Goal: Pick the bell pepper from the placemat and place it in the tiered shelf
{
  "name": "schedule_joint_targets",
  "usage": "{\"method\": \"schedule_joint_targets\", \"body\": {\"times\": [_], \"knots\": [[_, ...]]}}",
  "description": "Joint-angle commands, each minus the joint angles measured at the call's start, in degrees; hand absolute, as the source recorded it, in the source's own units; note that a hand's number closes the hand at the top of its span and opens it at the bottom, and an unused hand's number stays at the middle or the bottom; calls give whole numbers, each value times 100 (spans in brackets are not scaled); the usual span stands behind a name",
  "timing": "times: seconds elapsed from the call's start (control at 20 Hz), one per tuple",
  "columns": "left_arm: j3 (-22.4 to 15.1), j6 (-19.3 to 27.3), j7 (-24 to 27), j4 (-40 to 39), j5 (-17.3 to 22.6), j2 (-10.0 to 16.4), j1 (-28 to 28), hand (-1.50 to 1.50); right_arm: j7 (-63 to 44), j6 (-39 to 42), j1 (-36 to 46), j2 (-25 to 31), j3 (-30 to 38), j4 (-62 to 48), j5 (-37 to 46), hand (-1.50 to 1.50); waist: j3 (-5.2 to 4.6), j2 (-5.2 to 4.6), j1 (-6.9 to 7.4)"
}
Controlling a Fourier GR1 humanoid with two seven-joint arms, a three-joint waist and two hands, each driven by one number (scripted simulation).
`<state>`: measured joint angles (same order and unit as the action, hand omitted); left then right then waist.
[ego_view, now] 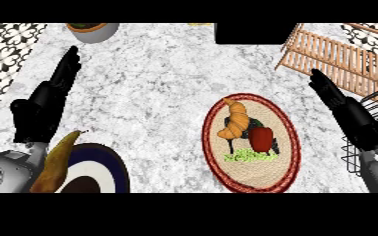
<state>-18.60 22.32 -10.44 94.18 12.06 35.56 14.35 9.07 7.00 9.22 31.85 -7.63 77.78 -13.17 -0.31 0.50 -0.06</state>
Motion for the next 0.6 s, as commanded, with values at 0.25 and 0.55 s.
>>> {"method": "schedule_joint_targets", "body": {"times": [0.25,0.55], "knots": [[-134,-117,618,-486,78,-782,-246,0,-812,-2180,-109,-801,953,349,-36,-150,11,-62,-226],[-253,-134,513,-306,166,-839,-440,0,-428,-4110,-888,-714,1453,-507,1118,150,-3,-108,-354]]}}
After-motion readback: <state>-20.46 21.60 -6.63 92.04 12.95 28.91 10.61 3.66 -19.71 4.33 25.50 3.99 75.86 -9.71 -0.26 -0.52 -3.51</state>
